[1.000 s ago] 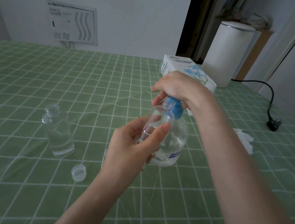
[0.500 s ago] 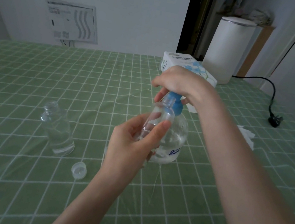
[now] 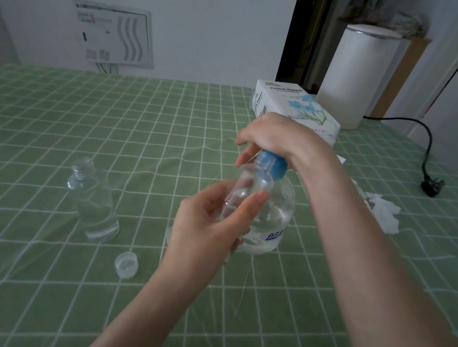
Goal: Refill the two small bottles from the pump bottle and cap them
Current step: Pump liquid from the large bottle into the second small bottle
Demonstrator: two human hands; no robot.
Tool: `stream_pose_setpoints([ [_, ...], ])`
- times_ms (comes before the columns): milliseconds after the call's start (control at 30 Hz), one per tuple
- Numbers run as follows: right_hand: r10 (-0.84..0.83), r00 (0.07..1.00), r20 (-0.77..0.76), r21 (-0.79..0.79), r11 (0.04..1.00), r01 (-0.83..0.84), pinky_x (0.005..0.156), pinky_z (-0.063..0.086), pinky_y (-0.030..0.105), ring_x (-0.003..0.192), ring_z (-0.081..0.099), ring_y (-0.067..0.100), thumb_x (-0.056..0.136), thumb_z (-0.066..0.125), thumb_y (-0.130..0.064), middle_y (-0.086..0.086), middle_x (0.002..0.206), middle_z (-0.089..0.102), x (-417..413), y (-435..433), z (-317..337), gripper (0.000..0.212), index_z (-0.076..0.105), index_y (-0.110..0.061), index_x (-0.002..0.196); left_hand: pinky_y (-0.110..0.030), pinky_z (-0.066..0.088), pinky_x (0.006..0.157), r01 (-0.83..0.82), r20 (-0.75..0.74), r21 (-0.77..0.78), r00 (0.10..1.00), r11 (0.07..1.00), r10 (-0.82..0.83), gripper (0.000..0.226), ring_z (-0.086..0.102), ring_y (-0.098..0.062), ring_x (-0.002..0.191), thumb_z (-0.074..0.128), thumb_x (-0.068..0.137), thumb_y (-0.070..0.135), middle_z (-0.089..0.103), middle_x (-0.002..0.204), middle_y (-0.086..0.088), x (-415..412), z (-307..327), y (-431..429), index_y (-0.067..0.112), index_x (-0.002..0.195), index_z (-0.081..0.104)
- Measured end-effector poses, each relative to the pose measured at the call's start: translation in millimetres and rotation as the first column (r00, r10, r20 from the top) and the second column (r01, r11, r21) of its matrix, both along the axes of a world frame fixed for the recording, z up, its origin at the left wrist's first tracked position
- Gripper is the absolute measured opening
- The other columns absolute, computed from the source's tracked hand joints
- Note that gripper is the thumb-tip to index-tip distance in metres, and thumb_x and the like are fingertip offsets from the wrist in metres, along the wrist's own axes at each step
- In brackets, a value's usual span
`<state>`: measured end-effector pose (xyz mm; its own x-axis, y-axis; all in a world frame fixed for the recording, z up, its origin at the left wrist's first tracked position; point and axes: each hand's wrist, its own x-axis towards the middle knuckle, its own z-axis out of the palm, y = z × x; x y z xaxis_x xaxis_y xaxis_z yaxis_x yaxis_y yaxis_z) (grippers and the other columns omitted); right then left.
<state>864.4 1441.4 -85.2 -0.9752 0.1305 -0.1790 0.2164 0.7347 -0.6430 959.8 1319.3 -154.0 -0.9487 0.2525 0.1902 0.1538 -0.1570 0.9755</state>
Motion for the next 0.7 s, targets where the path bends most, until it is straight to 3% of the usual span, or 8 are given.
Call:
stream_pose_setpoints([
  [167,0.000,1.000,0.012,0.024,1.000,0.000,0.072,0.044,0.033,0.079,0.053,0.023,0.093,0.053,-0.016,0.019,0.122,0.068,1.3,-1.7,5.3,0.038,0.057,0.001,0.126,-0.014,0.035,0.035,0.003,0.004,0.040,1.000,0.999,-0.004,0.020,0.047,-0.001,0.037,0.064,0.060,0.050,0.060,0.047,0.009,-0.7,-0.1,1.7,0.038,0.073,0.073],
  [300,0.005,1.000,-0.020,0.099,0.995,-0.003,0.053,0.038,0.024,0.079,0.061,0.020,0.095,0.052,-0.024,0.009,0.111,0.074,4.5,-1.8,15.9,0.030,0.061,-0.008,0.119,-0.012,0.036,0.036,0.001,-0.016,0.069,1.000,0.998,0.000,0.020,0.051,0.001,0.039,0.065,0.062,0.048,0.065,0.052,0.009,-1.3,1.0,1.9,0.035,0.076,0.073],
  [400,0.000,1.000,-0.007,0.096,0.995,0.000,0.049,0.036,0.022,0.063,0.056,0.014,0.095,0.053,-0.021,0.008,0.113,0.073,4.5,-2.6,16.8,0.025,0.062,-0.008,0.114,-0.011,0.036,0.037,0.003,-0.021,0.061,1.000,0.998,-0.001,0.022,0.051,0.001,0.039,0.065,0.060,0.052,0.065,0.052,0.010,-1.9,1.2,2.4,0.041,0.078,0.073],
  [567,0.001,1.000,0.004,0.115,0.993,-0.001,0.051,0.040,0.022,0.060,0.051,0.016,0.094,0.052,-0.018,0.012,0.118,0.071,3.1,-3.2,15.3,0.011,0.058,-0.012,0.086,-0.012,0.036,0.037,-0.013,-0.013,0.054,1.000,0.998,0.014,0.022,0.050,0.001,0.041,0.064,0.060,0.053,0.063,0.052,0.010,-2.5,0.6,3.4,0.041,0.076,0.072],
  [633,-0.007,1.000,0.009,0.114,0.993,0.006,0.058,0.041,0.024,0.068,0.053,0.019,0.093,0.052,-0.017,0.014,0.119,0.070,3.0,-2.6,13.6,0.014,0.063,-0.008,0.089,-0.012,0.036,0.037,-0.021,0.000,0.059,1.000,0.998,0.021,0.026,0.049,0.000,0.040,0.065,0.059,0.053,0.063,0.051,0.009,-2.1,0.4,4.3,0.035,0.076,0.073],
  [700,-0.026,1.000,0.017,0.100,0.995,0.024,0.067,0.042,0.027,0.075,0.051,0.021,0.093,0.051,-0.014,0.018,0.123,0.068,2.4,-2.7,9.3,0.028,0.068,0.003,0.106,-0.013,0.035,0.036,-0.016,0.006,0.057,1.000,0.998,0.015,0.028,0.048,0.000,0.038,0.065,0.062,0.049,0.062,0.051,0.008,-1.3,-1.0,4.0,0.028,0.078,0.072],
])
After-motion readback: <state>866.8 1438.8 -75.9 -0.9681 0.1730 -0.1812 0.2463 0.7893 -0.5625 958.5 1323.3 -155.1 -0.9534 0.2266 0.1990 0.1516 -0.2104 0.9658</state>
